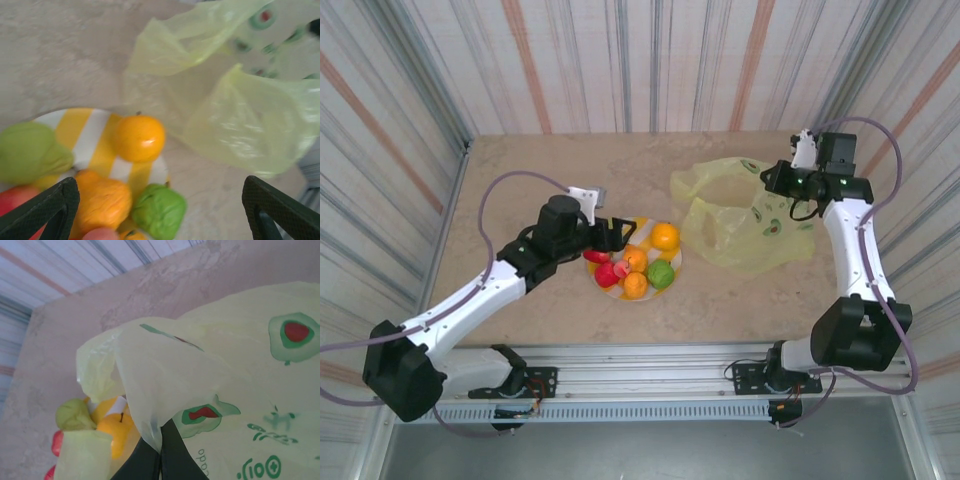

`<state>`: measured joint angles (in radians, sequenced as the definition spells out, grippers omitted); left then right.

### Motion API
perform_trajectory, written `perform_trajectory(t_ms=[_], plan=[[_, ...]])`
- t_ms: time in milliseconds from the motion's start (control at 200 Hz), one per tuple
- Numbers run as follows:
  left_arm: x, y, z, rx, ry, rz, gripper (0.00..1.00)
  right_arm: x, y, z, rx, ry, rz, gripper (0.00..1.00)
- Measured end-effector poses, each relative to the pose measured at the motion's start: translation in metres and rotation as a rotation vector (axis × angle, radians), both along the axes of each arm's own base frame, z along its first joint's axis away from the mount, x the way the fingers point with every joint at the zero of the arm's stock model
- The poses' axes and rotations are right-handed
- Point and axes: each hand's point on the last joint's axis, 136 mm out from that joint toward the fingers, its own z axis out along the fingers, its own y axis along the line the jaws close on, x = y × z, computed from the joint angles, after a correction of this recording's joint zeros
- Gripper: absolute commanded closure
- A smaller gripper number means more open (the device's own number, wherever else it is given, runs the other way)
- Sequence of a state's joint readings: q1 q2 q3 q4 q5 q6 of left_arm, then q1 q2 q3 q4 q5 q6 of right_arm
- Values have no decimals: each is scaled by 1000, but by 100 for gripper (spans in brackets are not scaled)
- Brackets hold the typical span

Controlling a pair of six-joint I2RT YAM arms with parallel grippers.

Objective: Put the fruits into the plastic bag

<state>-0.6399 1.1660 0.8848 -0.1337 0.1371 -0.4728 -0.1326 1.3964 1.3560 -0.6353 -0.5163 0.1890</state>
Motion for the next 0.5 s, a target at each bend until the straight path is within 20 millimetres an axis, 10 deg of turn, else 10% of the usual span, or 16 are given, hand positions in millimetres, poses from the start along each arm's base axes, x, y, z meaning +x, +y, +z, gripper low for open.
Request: perform_trajectory(t_ms=[276, 496], plan=[[0, 14, -31, 176, 35, -6, 12, -8, -16, -13, -187, 38, 16, 100], [14, -22, -49, 307, 51, -124, 6, -5, -9, -29, -189, 72, 29, 100]])
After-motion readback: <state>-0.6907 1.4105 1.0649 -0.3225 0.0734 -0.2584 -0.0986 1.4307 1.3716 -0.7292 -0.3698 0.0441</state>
